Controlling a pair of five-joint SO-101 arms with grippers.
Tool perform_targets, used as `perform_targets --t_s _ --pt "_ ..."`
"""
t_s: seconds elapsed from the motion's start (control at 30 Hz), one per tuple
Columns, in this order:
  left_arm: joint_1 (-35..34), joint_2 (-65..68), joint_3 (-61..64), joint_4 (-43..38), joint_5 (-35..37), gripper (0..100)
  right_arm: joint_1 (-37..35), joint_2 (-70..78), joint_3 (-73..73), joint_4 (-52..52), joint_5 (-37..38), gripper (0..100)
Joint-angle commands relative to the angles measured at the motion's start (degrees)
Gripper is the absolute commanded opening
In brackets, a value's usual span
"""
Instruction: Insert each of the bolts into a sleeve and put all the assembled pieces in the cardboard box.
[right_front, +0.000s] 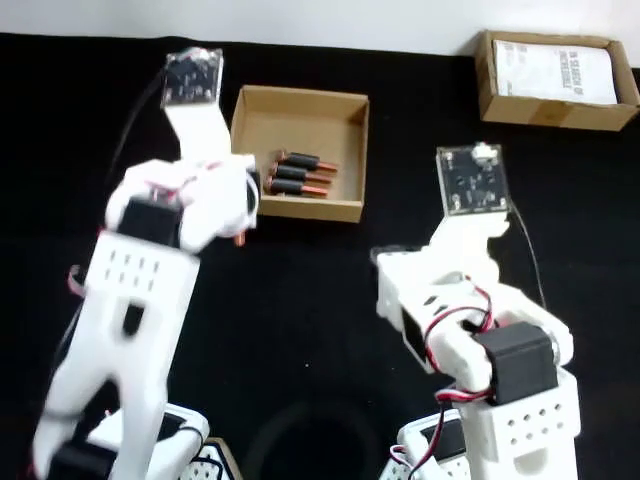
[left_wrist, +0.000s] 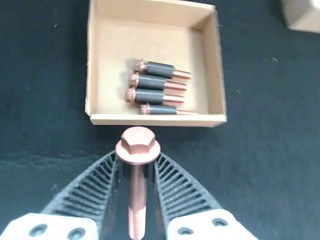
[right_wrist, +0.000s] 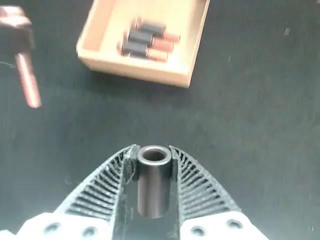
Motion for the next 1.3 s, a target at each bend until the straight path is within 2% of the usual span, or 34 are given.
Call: perform_targets --t_s 0.0,0.13,0.27,0.53,0.63,0.73,0.93,1.07,1.27 --pt "3.3 -12.6 6.2 -0.3 -2.5 1 -1.7 -5.1 -2.0 2.3 -0.3 0.6" --pt "5.9 -23.4 12.5 -0.5 -2.5 1 -1.9 -15.0 5.4 3.5 0.4 0.6" --pt "7.5 -32.0 18.6 -5.6 -2.4 1 -1.6 -25.0 17.7 2.6 2.3 0.6" --pt "8.1 -38.8 24.0 -22.0 -2.1 1 -1.6 -40.6 35.6 -14.6 2.3 0.6" --pt "8.2 -38.7 23.9 -25.5 2.7 1 -1.6 -44.0 39.1 -21.1 2.3 0.6" --pt "11.0 -36.8 23.3 -27.4 5.7 1 -1.6 -46.0 41.6 -26.9 2.3 0.6" --pt "18.1 -25.8 14.6 -27.5 6.5 1 -1.6 -48.0 48.7 -36.3 2.3 0.6" --pt "19.6 -16.0 4.6 -27.3 10.5 1 -1.7 -48.0 51.7 -38.6 2.3 0.6" --pt "23.8 -5.8 -5.1 -27.3 10.7 1 -1.6 -48.0 52.4 -39.2 2.3 0.6"
